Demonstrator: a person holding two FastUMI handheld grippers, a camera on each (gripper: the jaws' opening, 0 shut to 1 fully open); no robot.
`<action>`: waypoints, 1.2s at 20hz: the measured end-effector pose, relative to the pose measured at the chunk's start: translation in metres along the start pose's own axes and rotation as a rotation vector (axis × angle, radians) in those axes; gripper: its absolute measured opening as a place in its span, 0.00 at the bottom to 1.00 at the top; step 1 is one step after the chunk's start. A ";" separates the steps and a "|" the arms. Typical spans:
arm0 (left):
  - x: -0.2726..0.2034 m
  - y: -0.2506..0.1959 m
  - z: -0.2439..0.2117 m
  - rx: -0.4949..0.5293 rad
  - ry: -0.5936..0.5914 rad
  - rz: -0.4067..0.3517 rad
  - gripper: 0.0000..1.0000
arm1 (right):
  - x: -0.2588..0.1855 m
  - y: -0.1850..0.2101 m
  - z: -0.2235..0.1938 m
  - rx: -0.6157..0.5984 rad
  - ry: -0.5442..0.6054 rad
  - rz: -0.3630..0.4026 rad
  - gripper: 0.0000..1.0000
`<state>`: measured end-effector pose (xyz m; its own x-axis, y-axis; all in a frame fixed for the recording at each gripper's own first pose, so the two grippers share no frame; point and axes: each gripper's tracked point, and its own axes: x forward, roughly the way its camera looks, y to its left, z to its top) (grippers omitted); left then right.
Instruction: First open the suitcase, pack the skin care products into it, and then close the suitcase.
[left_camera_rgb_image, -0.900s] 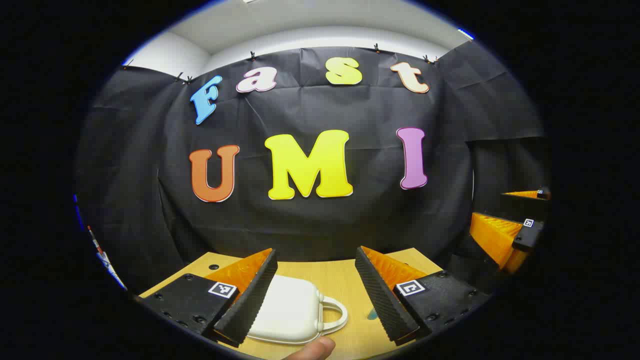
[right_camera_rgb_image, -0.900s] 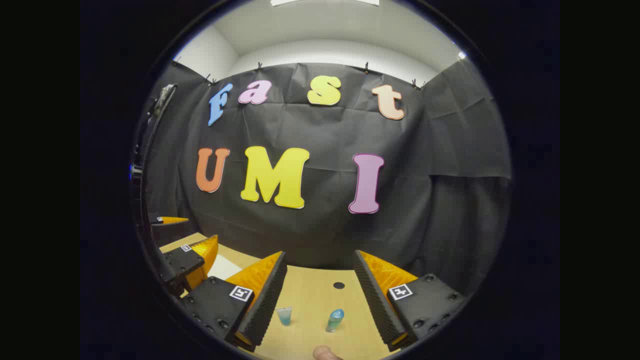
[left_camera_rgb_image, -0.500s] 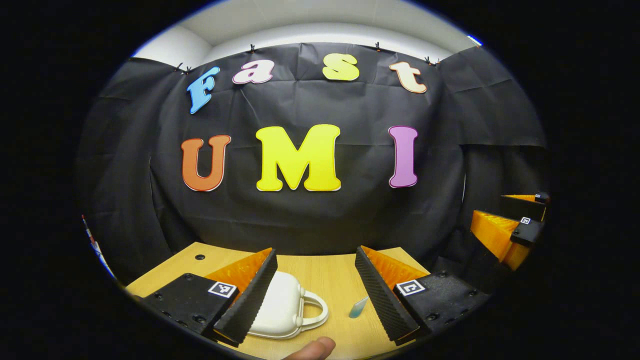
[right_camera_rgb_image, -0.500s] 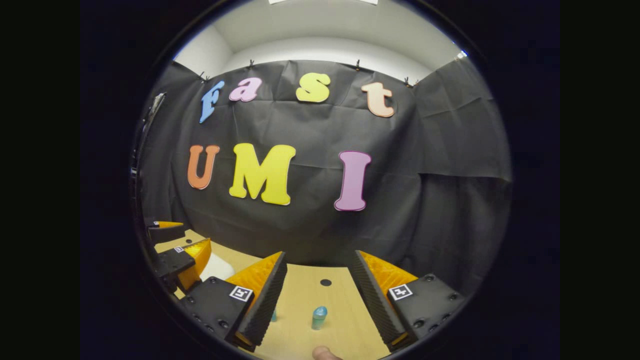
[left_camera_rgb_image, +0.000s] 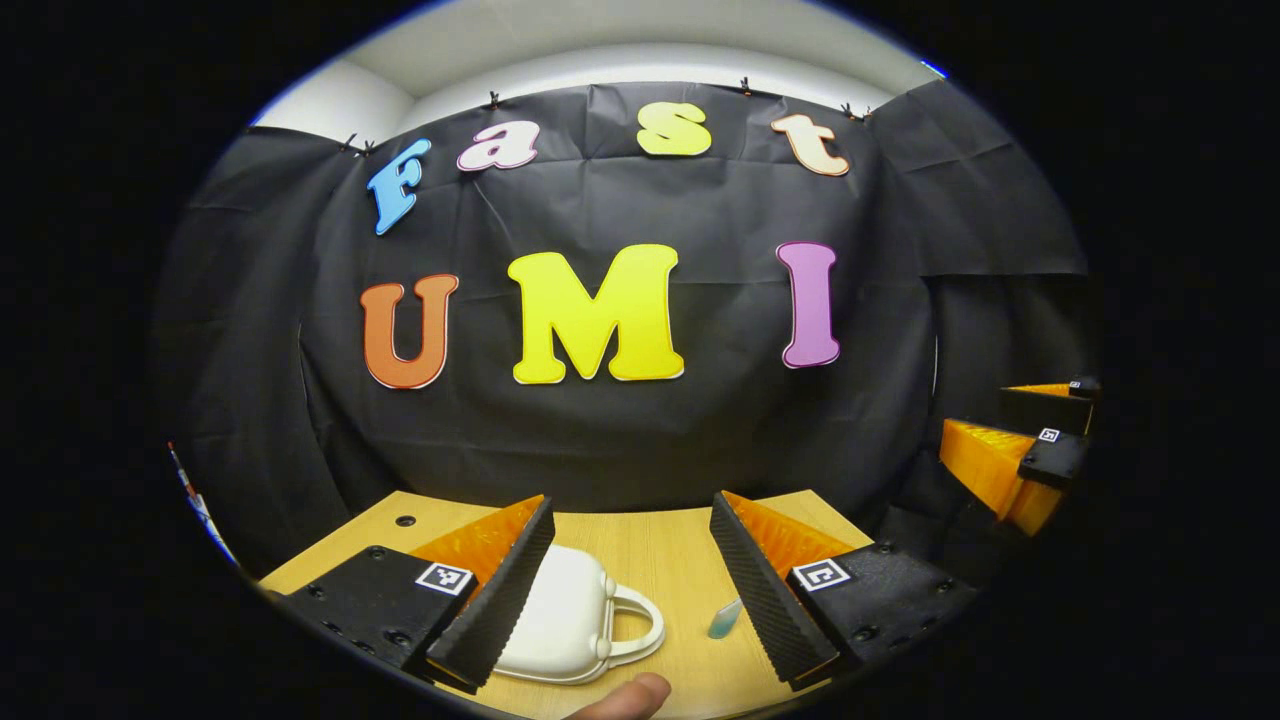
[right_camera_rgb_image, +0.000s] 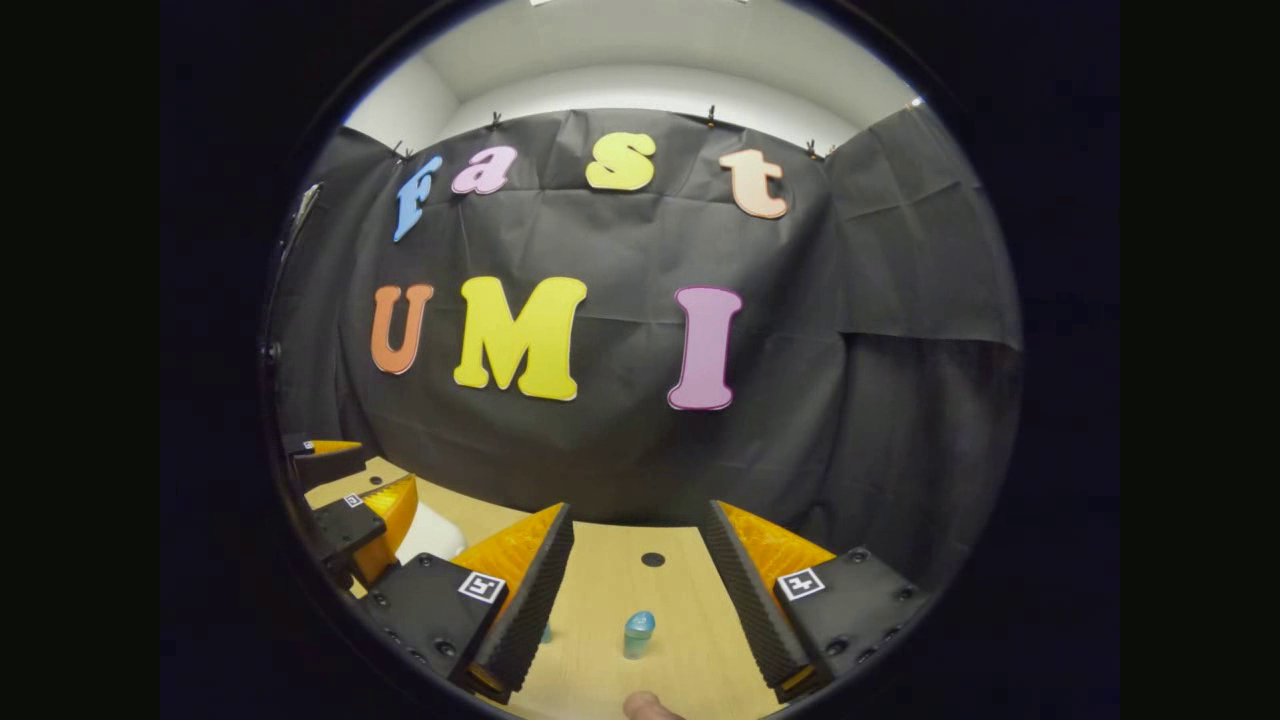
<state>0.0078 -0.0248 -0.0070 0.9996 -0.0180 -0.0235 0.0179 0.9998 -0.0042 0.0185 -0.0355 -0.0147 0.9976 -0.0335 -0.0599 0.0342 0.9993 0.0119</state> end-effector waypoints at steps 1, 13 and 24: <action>0.002 0.002 -0.001 0.005 -0.006 0.004 1.00 | 0.002 0.001 0.000 -0.001 0.004 0.005 0.80; 0.037 -0.011 -0.140 0.484 0.067 -0.044 1.00 | -0.012 -0.033 -0.021 -0.030 0.022 -0.023 0.80; 0.058 -0.002 -0.241 1.026 0.262 -0.051 0.98 | -0.025 -0.080 -0.033 0.047 0.043 -0.075 0.79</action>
<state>0.0598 -0.0284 -0.2496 0.9631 0.0621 -0.2619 0.1927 0.5204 0.8319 -0.0112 -0.1146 -0.0473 0.9887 -0.1067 -0.1051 0.1127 0.9922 0.0525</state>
